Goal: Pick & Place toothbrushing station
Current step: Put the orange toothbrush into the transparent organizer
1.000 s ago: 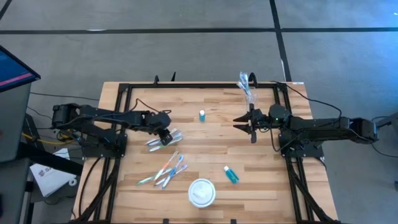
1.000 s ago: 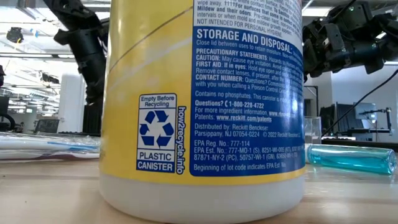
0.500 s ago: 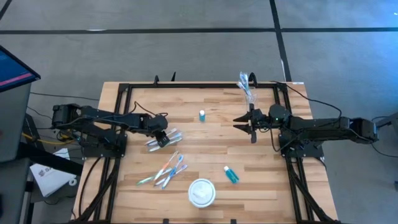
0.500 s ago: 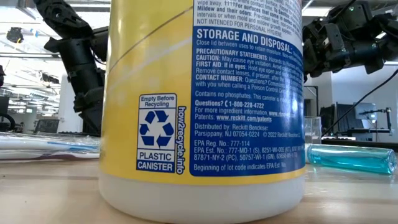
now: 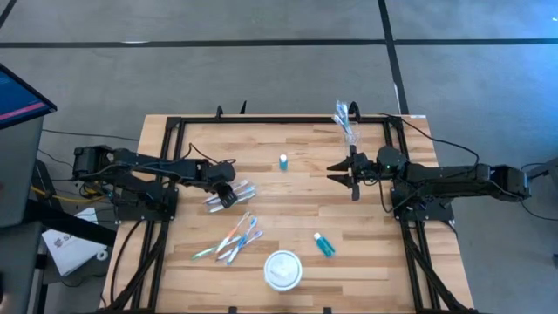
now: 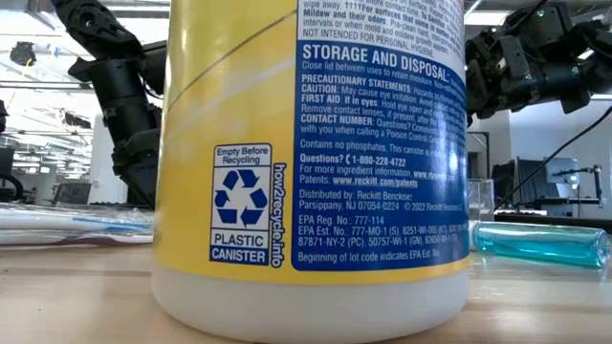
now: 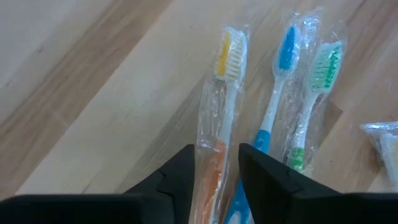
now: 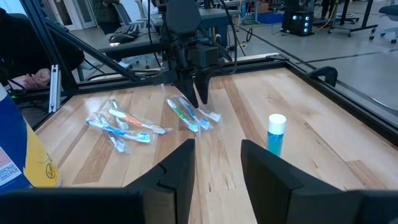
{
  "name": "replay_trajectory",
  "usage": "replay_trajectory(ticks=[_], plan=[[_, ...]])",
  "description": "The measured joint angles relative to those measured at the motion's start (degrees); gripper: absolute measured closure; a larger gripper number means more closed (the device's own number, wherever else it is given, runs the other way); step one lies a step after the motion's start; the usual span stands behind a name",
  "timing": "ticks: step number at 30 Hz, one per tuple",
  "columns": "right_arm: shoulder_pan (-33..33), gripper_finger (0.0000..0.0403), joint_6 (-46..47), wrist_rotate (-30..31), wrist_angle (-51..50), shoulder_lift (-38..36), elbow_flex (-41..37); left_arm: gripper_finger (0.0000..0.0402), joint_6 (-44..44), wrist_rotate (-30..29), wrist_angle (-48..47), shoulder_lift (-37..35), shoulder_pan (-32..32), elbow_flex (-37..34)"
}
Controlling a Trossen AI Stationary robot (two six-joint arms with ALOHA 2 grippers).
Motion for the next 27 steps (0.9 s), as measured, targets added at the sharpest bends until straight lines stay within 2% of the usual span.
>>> replay_trajectory(ticks=[4,9,20,27], plan=[[0.0,0.0282,0.0,0.0,0.0,0.0,0.0,0.0324,0.0,0.0,-0.3,0.0,0.0,0.0],[0.0,0.0282,0.0,0.0,0.0,0.0,0.0,0.0391,0.0,0.0,-0.3,0.0,0.0,0.0],[0.0,0.0282,0.0,0.0,0.0,0.0,0.0,0.0401,-0.5,0.0,0.5,-0.6,0.0,0.0],[0.0,0.0282,0.0,0.0,0.0,0.0,0.0,0.0401,-0.4,-0.3,3.3,-4.4,-0.8,0.0]])
